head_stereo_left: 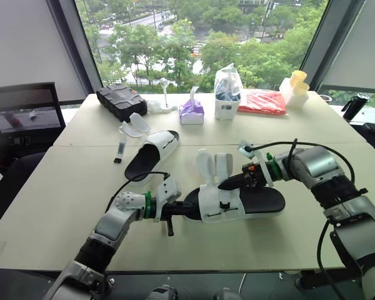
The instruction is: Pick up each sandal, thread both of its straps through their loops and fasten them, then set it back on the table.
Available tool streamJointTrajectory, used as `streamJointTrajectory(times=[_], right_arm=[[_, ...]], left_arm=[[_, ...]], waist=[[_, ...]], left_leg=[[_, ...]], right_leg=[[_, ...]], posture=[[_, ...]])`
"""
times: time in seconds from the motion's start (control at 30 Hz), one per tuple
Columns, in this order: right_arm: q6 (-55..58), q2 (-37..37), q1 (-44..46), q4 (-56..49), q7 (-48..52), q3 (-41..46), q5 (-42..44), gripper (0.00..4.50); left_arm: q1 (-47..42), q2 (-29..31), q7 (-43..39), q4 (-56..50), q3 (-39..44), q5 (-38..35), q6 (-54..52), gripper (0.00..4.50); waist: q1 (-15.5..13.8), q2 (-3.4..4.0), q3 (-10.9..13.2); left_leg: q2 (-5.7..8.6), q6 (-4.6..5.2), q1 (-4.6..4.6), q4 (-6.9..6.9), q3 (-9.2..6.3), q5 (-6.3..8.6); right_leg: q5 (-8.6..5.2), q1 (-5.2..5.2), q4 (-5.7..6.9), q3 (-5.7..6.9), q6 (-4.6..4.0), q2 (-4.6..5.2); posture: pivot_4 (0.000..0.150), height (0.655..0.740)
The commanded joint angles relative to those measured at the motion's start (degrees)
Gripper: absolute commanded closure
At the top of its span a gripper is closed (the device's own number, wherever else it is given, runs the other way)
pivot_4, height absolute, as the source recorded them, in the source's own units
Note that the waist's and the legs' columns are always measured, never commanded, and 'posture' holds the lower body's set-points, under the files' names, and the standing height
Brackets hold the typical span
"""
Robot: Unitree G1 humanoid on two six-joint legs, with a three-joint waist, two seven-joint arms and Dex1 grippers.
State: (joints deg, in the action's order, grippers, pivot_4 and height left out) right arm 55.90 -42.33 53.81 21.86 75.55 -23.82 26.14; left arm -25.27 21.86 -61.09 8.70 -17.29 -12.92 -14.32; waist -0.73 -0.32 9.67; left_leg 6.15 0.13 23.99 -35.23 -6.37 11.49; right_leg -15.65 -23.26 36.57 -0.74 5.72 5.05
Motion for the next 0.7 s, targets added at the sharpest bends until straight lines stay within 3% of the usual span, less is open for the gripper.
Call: streamJointTrajectory(times=[0.03,0.7], right_arm=[[-2.58,-0.83,0.90,0.01,2.46,-0.37,-3.13,4.47],[-9.54,-3.71,-2.95,-8.45,8.16,3.00,-6.59,4.47]], left_arm=[[1.16,0.22,0.58,1.50,-1.72,2.22,-1.53,4.50],[1.43,0.29,0.48,1.30,-1.83,2.29,-1.23,4.50]], waist=[[-0.02,0.00,0.00],[-0.06,0.01,0.00]], left_leg=[[0.00,0.00,0.00,0.00,0.00,0.00],[0.01,-0.02,0.00,0.01,-0.01,0.01]], right_leg=[[0.00,0.00,0.00,0.00,0.00,0.00],[0.01,-0.01,-0.02,0.00,0.02,0.00]], posture=[[0.150,0.7400],[0.150,0.7400]])
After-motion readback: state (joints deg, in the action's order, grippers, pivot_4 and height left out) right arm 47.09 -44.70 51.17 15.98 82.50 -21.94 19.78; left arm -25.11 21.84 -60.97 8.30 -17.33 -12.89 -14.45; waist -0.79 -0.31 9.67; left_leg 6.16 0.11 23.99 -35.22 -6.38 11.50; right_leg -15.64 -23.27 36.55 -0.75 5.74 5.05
